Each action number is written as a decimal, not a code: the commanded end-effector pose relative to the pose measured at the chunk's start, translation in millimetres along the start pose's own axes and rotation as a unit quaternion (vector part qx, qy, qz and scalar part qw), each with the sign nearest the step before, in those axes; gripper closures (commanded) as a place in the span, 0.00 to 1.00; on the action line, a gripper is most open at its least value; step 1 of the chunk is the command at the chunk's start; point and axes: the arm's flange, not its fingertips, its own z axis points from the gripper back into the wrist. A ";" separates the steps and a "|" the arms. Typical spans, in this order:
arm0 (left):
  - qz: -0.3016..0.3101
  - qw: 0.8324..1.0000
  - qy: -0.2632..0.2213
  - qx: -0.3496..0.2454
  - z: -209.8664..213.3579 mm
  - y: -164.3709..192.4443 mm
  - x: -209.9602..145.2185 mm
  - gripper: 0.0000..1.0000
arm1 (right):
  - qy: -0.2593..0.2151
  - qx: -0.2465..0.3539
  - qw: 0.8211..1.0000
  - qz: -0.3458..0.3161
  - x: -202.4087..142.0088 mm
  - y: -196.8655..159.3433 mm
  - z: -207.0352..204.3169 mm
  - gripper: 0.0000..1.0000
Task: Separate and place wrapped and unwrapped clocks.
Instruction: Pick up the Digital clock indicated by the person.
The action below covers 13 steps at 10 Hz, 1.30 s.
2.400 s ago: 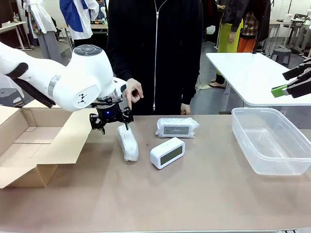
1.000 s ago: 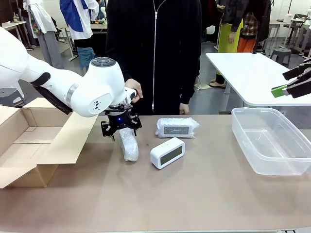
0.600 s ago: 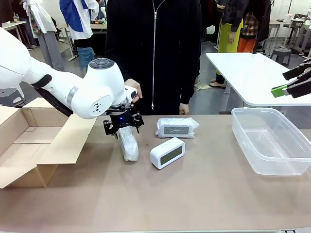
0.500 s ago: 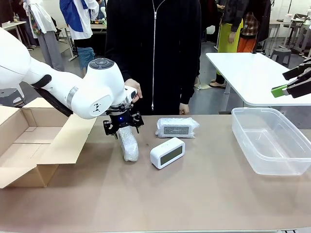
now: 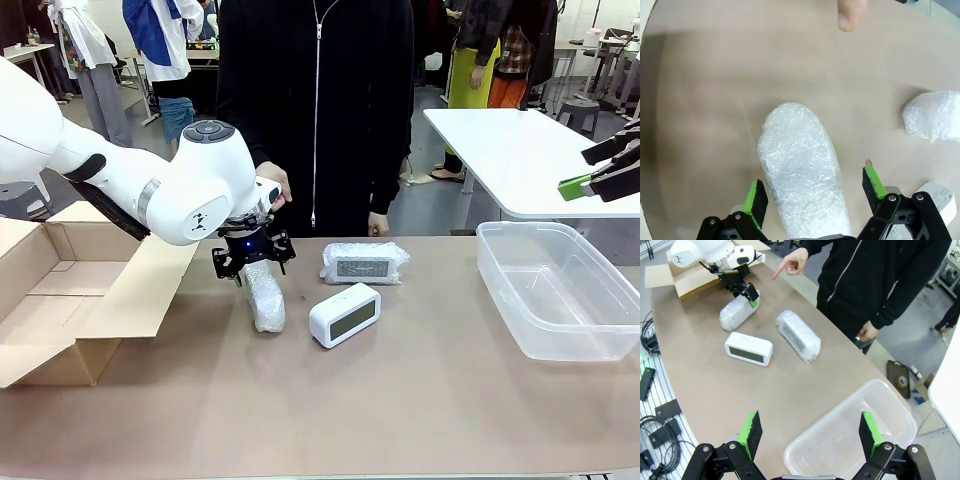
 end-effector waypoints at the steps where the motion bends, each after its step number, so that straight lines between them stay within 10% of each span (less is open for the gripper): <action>1: 0.000 1.000 -0.001 -0.001 0.9 -1.1 -0.7 0.00 | -0.003 0.007 1.000 -0.003 -0.2 -0.1 -1.8 0.00; 11: -0.005 0.999 -0.005 0.054 2.6 3.0 -2.1 1.00 | -0.003 0.007 1.000 -0.003 -0.2 -0.1 -1.8 0.00; 13: -0.035 0.998 -0.007 0.050 15.2 -2.5 -8.4 1.00 | -0.003 0.007 1.000 -0.003 -0.2 -0.1 -1.8 0.00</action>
